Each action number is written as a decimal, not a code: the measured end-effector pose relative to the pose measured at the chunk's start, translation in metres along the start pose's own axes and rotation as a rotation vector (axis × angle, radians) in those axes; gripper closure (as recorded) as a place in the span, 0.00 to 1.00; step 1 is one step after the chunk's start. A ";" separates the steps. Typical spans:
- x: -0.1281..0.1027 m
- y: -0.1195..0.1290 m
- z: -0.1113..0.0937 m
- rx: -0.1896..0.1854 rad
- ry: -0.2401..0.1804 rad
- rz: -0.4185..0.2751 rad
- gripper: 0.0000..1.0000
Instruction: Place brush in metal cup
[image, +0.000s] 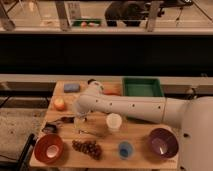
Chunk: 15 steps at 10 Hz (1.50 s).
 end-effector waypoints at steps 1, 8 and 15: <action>0.002 -0.001 0.007 -0.003 -0.001 0.008 0.20; 0.032 0.003 0.046 -0.061 0.011 0.081 0.20; 0.031 0.003 0.047 -0.062 0.011 0.078 0.20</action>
